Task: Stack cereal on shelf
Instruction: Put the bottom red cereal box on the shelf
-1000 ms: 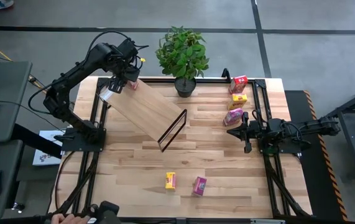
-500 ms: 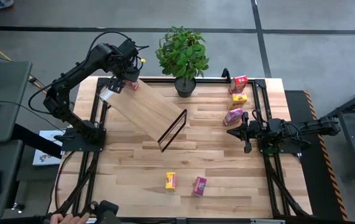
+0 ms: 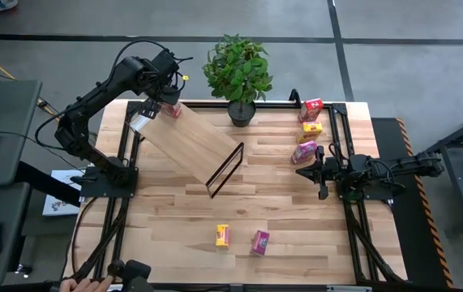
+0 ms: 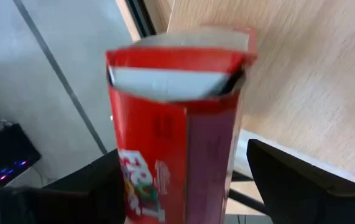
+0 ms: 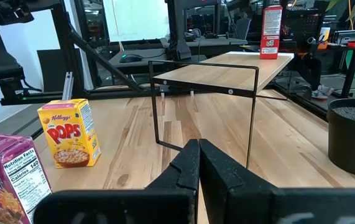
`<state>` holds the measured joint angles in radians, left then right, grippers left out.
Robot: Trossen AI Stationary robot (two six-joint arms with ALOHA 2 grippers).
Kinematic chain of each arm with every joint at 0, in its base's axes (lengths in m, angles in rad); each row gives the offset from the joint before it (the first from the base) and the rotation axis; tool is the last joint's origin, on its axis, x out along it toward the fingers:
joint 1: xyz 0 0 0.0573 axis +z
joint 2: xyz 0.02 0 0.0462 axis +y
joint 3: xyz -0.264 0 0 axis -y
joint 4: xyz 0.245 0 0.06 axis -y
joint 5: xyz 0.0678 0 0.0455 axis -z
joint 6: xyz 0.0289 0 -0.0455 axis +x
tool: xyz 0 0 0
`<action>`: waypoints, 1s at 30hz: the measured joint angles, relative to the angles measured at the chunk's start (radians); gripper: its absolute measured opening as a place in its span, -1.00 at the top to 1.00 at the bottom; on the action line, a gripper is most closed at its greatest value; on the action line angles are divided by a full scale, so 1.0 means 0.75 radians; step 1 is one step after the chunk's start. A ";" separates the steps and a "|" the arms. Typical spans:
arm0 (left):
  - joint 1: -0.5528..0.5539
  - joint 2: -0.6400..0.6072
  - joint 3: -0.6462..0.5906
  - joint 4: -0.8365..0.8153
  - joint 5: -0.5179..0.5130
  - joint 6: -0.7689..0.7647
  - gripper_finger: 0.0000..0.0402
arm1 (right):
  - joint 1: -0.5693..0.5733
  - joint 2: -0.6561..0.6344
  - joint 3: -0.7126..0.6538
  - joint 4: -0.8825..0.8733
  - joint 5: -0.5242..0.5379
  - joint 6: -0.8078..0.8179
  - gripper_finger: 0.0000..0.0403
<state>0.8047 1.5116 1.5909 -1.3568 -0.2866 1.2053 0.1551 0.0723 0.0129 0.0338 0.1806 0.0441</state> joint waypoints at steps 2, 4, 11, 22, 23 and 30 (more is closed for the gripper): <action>0.000 -0.008 0.000 0.000 -0.005 -0.006 -0.42 | 0.000 0.000 0.000 0.000 0.000 0.000 1.00; 0.000 -0.018 0.000 0.000 -0.005 -0.005 -0.42 | 0.000 0.000 0.000 0.000 0.000 0.000 1.00; 0.000 -0.053 0.000 0.046 -0.026 0.009 -0.42 | 0.000 0.001 0.000 0.000 0.000 0.000 1.00; -0.039 -0.109 0.000 0.103 -0.081 0.025 -0.42 | 0.000 0.000 0.000 0.000 0.000 0.000 1.00; -0.039 -0.113 0.000 0.102 -0.082 0.031 -0.42 | 0.000 0.000 0.000 0.000 0.000 0.000 1.00; -0.067 -0.126 0.001 0.102 -0.136 0.017 -0.42 | 0.000 0.000 0.000 0.000 0.000 0.000 1.00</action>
<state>0.7544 1.4168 1.5913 -1.2800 -0.3885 1.2182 0.1551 0.0723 0.0129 0.0338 0.1806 0.0441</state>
